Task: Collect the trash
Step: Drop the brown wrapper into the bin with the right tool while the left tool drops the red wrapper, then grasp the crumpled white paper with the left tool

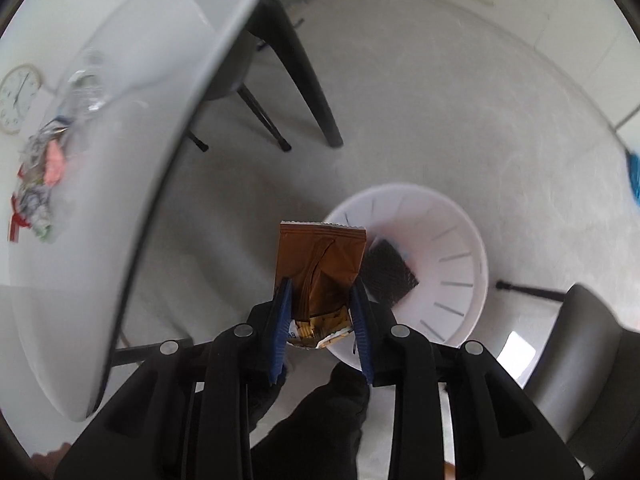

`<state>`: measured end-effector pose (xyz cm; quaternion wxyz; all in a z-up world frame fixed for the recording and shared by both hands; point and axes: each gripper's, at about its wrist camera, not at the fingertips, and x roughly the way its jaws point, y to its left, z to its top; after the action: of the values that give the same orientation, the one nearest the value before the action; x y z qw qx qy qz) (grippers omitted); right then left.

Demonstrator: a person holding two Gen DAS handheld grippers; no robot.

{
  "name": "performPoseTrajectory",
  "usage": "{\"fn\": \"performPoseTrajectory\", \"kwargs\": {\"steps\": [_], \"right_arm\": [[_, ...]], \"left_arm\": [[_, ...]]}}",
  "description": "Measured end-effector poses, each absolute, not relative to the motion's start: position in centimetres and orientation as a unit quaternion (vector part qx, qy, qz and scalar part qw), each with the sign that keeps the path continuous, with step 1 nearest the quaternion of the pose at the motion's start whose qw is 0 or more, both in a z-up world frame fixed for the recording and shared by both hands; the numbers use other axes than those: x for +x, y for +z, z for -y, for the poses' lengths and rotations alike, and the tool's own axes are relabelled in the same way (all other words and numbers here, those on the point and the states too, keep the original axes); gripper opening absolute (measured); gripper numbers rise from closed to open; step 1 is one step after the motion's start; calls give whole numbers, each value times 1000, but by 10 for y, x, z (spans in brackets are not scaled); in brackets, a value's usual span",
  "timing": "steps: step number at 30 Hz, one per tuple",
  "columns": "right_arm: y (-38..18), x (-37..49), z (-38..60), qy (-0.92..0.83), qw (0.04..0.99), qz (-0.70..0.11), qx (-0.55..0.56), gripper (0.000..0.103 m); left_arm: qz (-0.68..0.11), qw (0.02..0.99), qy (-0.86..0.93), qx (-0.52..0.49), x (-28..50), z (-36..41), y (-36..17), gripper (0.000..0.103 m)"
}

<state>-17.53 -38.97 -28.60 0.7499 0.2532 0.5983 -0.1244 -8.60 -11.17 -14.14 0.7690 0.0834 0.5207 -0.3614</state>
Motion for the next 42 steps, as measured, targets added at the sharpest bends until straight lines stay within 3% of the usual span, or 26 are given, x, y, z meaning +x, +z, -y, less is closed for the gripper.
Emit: {"fn": "performPoseTrajectory", "kwargs": {"steps": [2, 4, 6, 12, 18, 25, 29, 33, 35, 42], "right_arm": [[-314, -173, 398, -114, 734, -608, 280, 33], [-332, -172, 408, -103, 720, -617, 300, 60], [-337, -178, 415, -110, 715, -619, 306, 70], [-296, -203, 450, -132, 740, -586, 304, 86], [-238, -237, 498, -171, 767, -545, 291, 89], [-212, -262, 530, -191, 785, -517, 283, 91], [-215, -269, 539, -195, 779, -514, 300, 91], [-217, -269, 541, -194, 775, -520, 301, 91], [-215, -270, 541, -190, 777, -522, 297, 91], [-203, -262, 526, -175, 789, -522, 273, 91]], "left_arm": [[-521, 764, -368, 97, -95, 134, -143, 36], [-523, 757, -377, 107, -102, 157, -144, 36], [-525, 749, -386, 118, -110, 180, -147, 36], [-540, 716, -419, 143, -134, 248, -165, 36], [-566, 673, -447, 164, -156, 310, -201, 37], [-600, 642, -437, 195, -164, 350, -260, 71], [-624, 631, -419, 192, -164, 354, -281, 72], [-626, 642, -405, 175, -164, 344, -274, 72], [-615, 656, -401, 173, -163, 340, -262, 82], [-592, 694, -381, 153, -155, 327, -223, 89]]}}
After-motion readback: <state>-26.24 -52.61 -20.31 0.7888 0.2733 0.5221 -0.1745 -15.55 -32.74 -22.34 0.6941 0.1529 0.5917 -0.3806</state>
